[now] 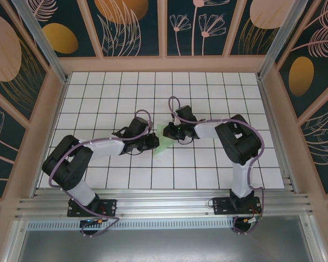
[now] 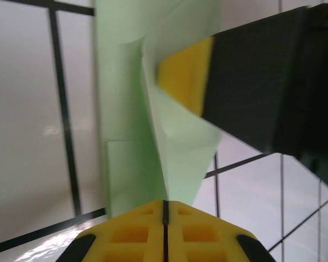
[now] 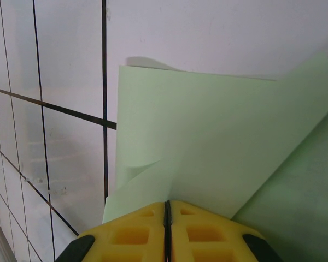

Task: Fold a paper plane with a square sheet of paper (pick it up from the middle)
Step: Fourth fold the wing at the center of the table.

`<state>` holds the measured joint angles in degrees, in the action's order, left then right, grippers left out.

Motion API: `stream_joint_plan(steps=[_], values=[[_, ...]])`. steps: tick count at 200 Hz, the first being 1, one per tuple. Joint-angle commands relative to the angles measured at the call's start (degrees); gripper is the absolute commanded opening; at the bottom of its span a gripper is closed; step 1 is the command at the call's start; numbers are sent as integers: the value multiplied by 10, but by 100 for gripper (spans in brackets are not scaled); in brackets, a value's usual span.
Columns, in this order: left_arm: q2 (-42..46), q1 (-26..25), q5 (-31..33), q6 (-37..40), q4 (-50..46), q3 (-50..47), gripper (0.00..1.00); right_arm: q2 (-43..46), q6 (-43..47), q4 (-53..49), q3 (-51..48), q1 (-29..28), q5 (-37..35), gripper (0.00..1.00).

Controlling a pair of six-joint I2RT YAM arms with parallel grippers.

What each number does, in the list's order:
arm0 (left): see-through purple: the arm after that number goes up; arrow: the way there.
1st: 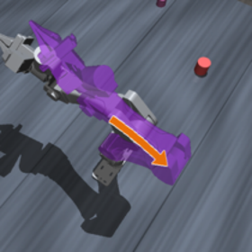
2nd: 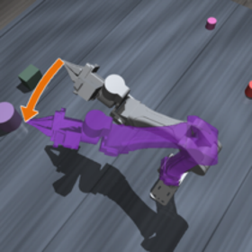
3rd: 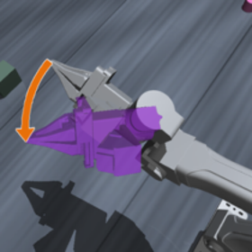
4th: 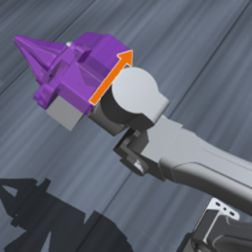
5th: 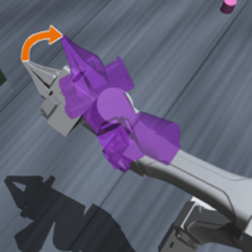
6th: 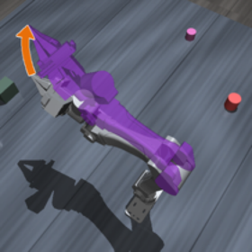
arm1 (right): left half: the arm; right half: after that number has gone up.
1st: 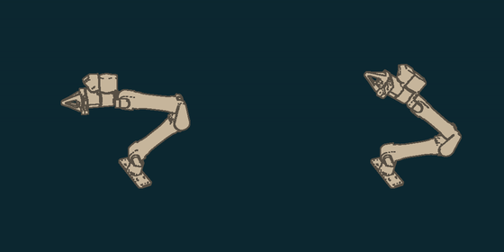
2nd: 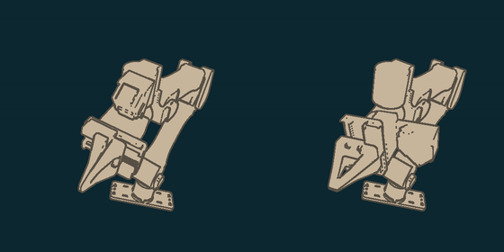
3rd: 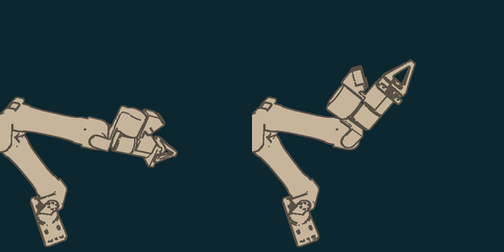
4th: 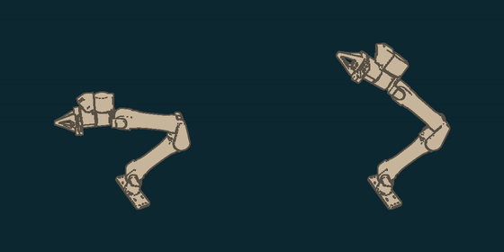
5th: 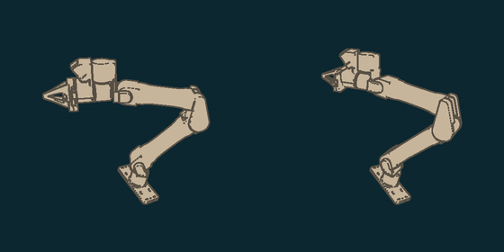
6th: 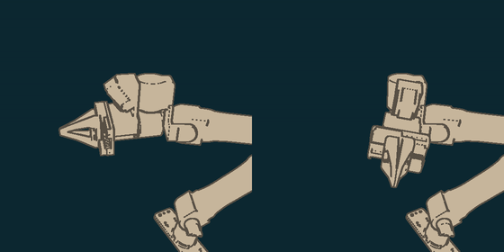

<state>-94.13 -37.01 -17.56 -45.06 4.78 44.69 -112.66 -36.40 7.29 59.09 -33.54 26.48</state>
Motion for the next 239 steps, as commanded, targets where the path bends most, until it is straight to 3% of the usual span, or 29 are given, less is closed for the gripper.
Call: stream_joint_plan(steps=[1,51,96,131,156,179,203,239], values=[[-24,5,-34,-5,1,13,9,-21,1,-22,-24,-4,-41,11],[-35,5,-30,-12,13,-18,8,-27,-1,-21,-29,-8,-45,11],[26,6,31,-10,-36,-41,13,-27,-1,-21,-27,-8,-46,12],[78,6,118,-23,-89,-43,19,-28,0,-24,-24,-8,-48,12],[105,6,135,-29,-97,-39,21,-27,0,-21,-24,-9,-48,12],[121,5,111,-23,-76,-33,22,-27,-2,-18,-26,-9,-48,12],[117,5,32,-16,-9,-27,19,-26,-3,-20,-27,-9,-48,12],[49,5,-67,-16,44,11,17,-26,-3,-21,-25,-9,-48,12]])
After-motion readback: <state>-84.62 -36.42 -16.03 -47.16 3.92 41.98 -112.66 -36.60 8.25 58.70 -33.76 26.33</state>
